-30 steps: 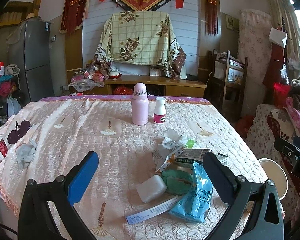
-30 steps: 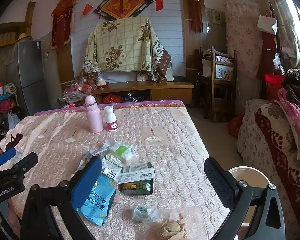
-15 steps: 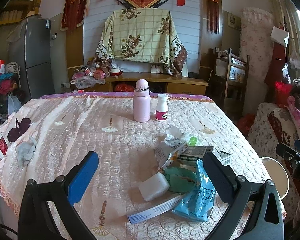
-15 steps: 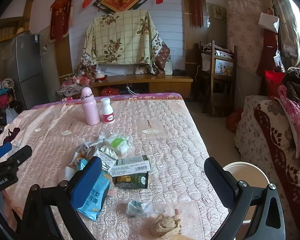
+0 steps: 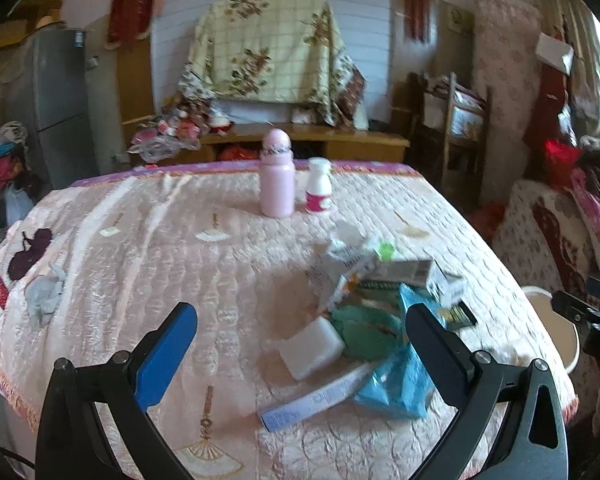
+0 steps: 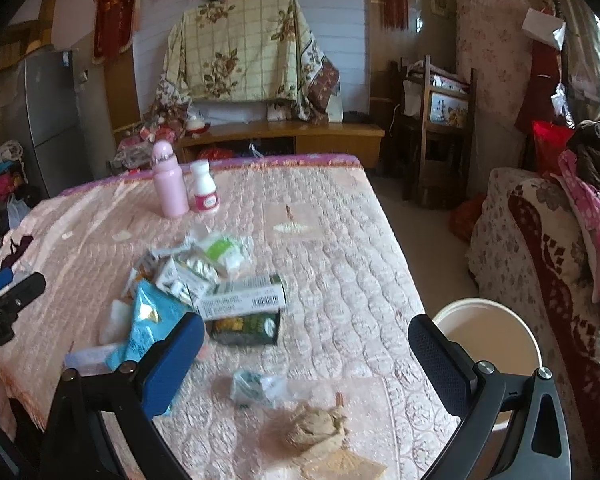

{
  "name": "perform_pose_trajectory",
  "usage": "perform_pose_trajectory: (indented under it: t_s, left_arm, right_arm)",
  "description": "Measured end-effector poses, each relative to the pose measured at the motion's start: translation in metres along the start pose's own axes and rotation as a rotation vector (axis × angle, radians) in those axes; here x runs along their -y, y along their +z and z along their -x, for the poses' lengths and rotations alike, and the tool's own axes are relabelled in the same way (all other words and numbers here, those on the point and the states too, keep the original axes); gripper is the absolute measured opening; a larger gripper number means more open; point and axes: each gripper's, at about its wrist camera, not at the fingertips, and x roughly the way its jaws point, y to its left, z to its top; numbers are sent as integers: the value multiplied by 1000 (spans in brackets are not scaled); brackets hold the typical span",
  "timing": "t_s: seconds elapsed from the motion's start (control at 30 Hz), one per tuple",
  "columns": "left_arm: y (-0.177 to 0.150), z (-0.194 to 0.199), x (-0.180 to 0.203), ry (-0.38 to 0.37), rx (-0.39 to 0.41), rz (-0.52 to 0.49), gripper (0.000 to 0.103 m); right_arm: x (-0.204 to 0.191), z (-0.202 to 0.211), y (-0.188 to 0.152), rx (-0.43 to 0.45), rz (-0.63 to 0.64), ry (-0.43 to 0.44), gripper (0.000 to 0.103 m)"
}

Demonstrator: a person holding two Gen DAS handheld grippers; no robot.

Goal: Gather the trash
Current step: 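Grasp the tan tissue with the right tool while the left tool grasps the blue snack bag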

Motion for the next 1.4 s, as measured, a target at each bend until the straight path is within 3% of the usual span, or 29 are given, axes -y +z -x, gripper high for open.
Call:
perform_pose_trajectory:
  t_s: [0.27,0.4,0.6,0.67,0.73,0.8,0.9,1.03,1.23,1.4]
  left_arm:
    - [-12,-13,22,-121,-78,-48,103]
    - [-16,-30,43,-171,-120,-94,103]
    - [-27,-67,70,-179,-192,-140,103]
    - [-29,-76,75,-182,-210,-148,102]
    - [-31,-83,79,-190,-227,-157,93]
    - [-32,-93,81,-206,-256,-161,66]
    - [-34,-102,83,-229,-301,-156,33]
    - [-26,-89,77,-287,-296,-135,26]
    - [-7,-52,69,-364,-255,-133,26]
    - [8,-32,80,-386,-208,-144,26]
  right_arm:
    - [24,-22,-37,-129,34,45,103]
    - [35,-27,-57,-203,-9,113,103]
    - [38,-40,-77,-292,-86,188,103]
    - [38,-49,-79,-297,-80,190,96]
    - [39,-61,-81,-308,-70,179,75]
    - [39,-67,-83,-336,-94,208,62]
    - [39,-75,-86,-348,-115,248,44]
    - [36,-69,-79,-305,-86,232,37]
    - [54,-40,-56,-201,-115,231,37]
    - [62,-28,-44,-157,-129,239,37]
